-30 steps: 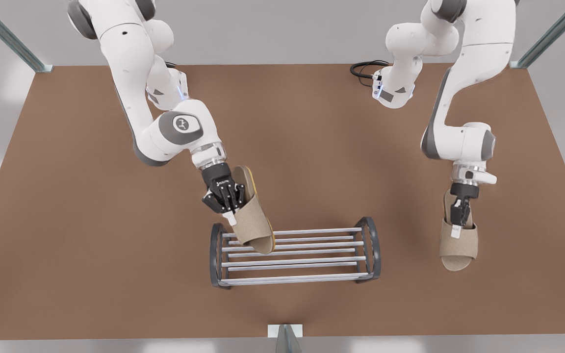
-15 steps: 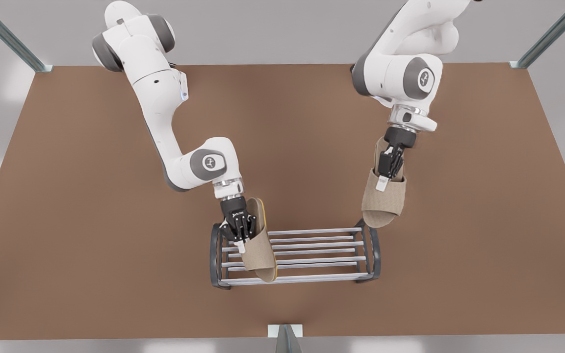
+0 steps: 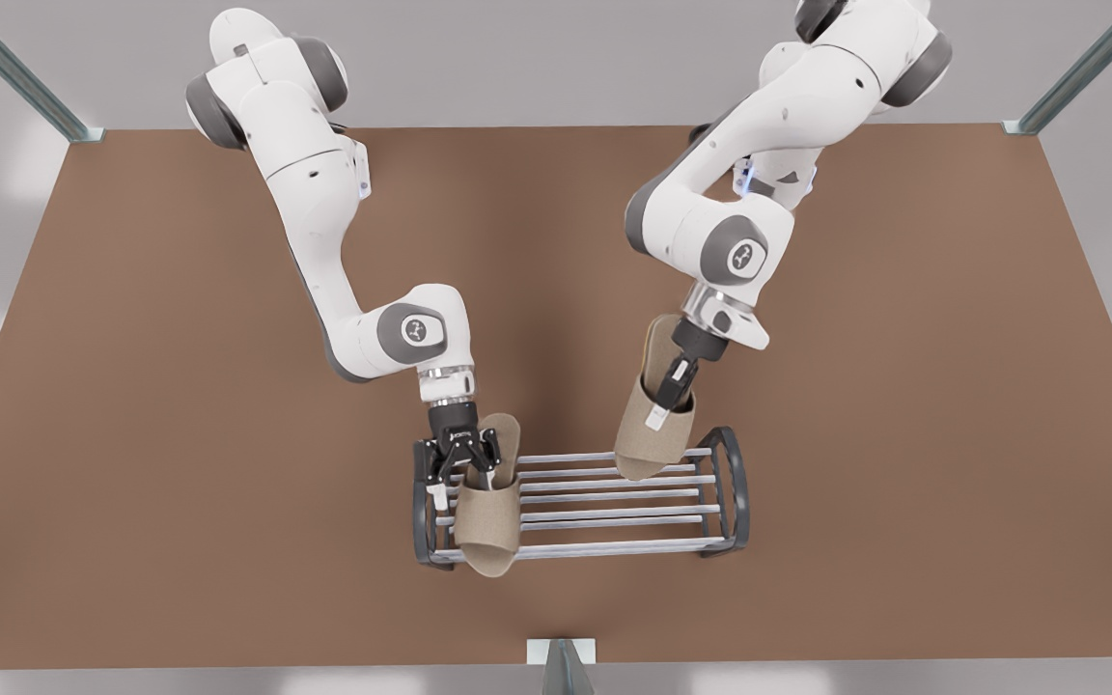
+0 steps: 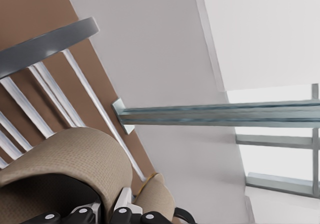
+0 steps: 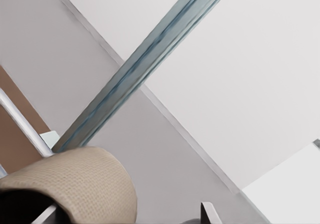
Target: Place the right shoe on the shoe rack with the right arm, and place the left shoe on the shoe rack with the left arm
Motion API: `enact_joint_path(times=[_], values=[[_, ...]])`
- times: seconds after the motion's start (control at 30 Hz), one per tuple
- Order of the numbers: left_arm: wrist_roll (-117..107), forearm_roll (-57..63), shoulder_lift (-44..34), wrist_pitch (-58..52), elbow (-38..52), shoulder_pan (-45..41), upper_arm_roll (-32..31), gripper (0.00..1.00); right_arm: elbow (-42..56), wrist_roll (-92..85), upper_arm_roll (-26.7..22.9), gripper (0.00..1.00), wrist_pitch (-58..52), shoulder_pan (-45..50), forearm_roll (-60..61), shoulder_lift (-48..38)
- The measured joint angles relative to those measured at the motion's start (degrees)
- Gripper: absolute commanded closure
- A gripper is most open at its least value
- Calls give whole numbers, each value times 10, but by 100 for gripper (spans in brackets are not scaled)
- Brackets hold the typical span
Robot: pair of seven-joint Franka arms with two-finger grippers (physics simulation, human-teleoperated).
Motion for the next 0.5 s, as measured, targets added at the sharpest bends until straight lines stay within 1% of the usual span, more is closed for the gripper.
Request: enact_joint_path(times=[0.17, 0.27, 0.43, 0.5], values=[[-30, 29, 72, 2, 83, -1, 13, 77, -4, -1, 1, 0, 0, 1, -1, 0], [-44, 39, 120, 2, 135, -25, 44, 77, -10, -2, 1, 0, 0, 1, -3, 0], [-63, 61, 164, 2, 168, -31, 54, 76, -42, -2, 2, 0, -1, 10, -4, -18], [-69, 69, 176, 1, 177, -32, 54, 71, -69, -2, 5, 0, -1, 13, -4, -36]])
